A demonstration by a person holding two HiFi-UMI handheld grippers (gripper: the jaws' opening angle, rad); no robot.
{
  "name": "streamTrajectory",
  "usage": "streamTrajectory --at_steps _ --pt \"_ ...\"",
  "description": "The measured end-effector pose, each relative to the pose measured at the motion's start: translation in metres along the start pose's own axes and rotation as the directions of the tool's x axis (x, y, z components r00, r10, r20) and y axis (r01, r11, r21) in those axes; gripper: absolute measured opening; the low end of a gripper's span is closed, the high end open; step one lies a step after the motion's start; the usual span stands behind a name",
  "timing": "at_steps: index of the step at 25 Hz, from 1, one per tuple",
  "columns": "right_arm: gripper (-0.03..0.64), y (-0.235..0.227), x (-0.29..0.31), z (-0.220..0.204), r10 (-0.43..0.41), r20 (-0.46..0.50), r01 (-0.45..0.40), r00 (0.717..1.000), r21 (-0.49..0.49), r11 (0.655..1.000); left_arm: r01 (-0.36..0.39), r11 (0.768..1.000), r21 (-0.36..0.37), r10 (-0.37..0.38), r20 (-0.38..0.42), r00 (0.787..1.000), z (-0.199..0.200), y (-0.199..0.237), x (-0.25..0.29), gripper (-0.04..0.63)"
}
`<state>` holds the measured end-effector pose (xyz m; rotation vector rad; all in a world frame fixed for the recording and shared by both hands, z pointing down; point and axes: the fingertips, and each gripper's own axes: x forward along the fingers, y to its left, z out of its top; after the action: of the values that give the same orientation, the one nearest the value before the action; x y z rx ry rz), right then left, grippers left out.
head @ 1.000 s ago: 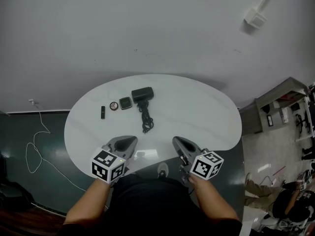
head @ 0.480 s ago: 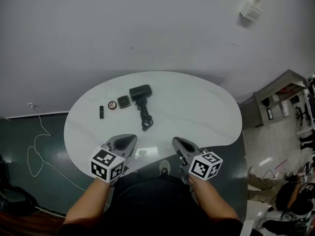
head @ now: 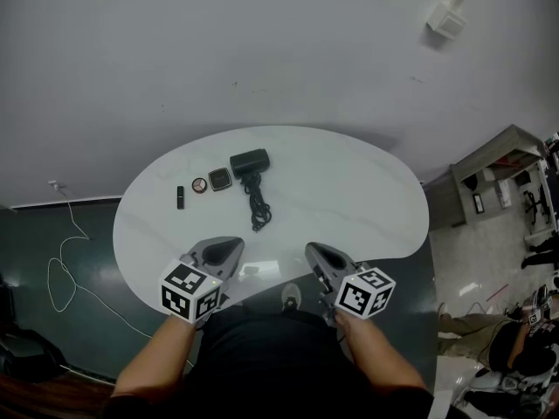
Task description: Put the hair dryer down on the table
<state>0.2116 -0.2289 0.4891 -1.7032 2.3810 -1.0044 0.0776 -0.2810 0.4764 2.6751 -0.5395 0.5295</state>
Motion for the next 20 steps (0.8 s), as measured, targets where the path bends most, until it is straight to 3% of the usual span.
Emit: streamTrajectory --at_steps 20 --pt "0.014 0.006 -0.0033 -0.0056 0.026 -0.012 -0.026 1.0 -0.015 1.0 -0.011 1.0 0.0 0.011 0.006 1.0 -0.0011 -0.0064 -0.006 0.017"
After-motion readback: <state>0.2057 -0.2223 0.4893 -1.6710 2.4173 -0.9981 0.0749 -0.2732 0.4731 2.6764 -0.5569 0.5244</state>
